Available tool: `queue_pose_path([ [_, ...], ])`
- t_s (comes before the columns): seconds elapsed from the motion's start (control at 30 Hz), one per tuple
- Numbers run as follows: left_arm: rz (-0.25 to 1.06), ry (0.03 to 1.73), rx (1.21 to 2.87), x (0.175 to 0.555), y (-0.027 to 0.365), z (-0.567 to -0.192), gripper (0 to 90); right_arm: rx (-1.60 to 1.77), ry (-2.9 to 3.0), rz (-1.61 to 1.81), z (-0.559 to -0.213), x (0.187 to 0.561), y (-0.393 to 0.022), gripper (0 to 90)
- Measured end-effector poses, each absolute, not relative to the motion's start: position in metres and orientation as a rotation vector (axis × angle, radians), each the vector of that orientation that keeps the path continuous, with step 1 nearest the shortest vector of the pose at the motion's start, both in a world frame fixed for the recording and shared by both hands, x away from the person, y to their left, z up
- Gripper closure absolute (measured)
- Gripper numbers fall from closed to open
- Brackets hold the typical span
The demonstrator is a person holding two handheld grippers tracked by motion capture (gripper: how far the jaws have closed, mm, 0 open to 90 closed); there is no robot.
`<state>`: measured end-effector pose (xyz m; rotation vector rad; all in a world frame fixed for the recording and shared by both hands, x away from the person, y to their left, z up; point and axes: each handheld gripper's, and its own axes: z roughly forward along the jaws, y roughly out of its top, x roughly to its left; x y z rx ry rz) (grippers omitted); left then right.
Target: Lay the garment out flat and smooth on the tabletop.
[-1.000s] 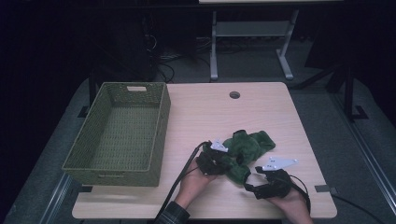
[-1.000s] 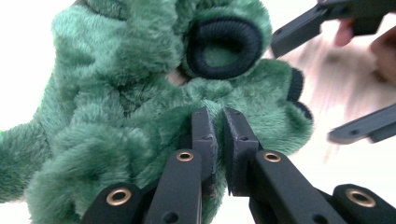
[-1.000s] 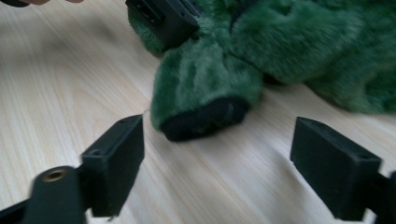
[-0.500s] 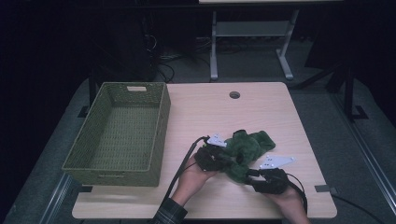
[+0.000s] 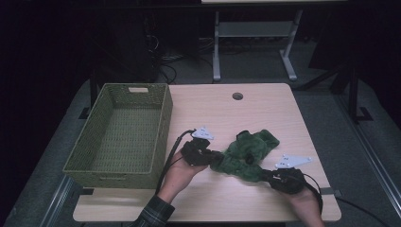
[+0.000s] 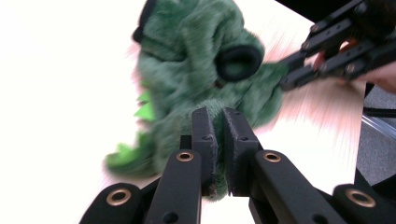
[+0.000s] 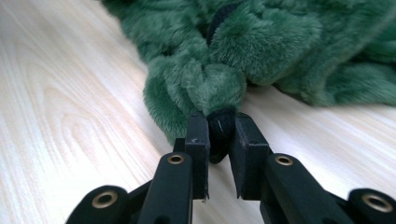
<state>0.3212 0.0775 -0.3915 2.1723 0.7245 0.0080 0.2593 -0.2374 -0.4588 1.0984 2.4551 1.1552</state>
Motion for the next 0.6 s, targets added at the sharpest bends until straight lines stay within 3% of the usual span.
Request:
queue_pose_path([
  [0.6, -0.019, 0.793, 2.276, 0.311, 0.109, -0.427, 81.0, 1.202, 2.429, 1.081, -0.456, 0.255, -0.273, 76.9],
])
